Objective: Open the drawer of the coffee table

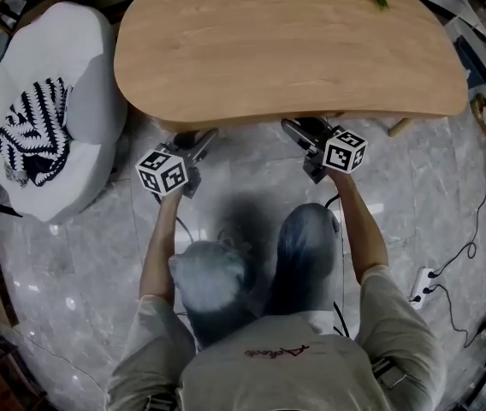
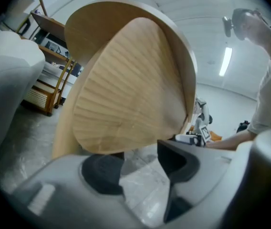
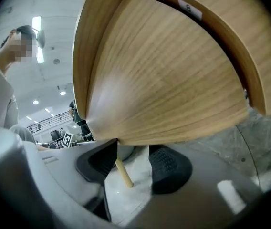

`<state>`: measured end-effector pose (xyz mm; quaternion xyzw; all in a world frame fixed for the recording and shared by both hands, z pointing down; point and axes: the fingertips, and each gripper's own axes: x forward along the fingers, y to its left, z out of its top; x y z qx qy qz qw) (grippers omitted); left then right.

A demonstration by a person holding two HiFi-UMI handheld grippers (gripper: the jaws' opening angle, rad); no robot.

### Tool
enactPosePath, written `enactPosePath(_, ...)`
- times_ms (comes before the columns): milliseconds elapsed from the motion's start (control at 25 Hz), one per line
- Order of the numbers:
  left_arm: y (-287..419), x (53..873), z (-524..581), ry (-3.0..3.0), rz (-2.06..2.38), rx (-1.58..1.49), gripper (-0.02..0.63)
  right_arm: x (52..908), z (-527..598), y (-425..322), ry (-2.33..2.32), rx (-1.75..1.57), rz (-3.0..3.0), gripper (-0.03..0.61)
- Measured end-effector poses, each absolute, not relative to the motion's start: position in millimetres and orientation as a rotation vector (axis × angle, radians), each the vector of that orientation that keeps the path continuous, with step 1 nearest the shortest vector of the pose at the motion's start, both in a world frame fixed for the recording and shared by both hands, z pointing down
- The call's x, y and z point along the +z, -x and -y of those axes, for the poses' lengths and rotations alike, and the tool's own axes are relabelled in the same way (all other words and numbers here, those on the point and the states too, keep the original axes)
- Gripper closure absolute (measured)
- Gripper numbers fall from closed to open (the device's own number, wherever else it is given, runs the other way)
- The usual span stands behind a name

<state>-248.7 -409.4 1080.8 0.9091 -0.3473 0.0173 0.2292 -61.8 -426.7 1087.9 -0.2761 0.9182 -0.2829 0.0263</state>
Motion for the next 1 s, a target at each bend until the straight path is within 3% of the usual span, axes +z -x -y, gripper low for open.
enactPosePath(200,249,1079,407,-2.497,0.93,0.01,0.407,1082,425,64,0.79,-0.847,-2.86,0.413)
enactPosePath(1000,239,1080,320,-2.496,0.951,0.069,0.423,1083,339,55,0.722,-0.799,-2.913,0.445)
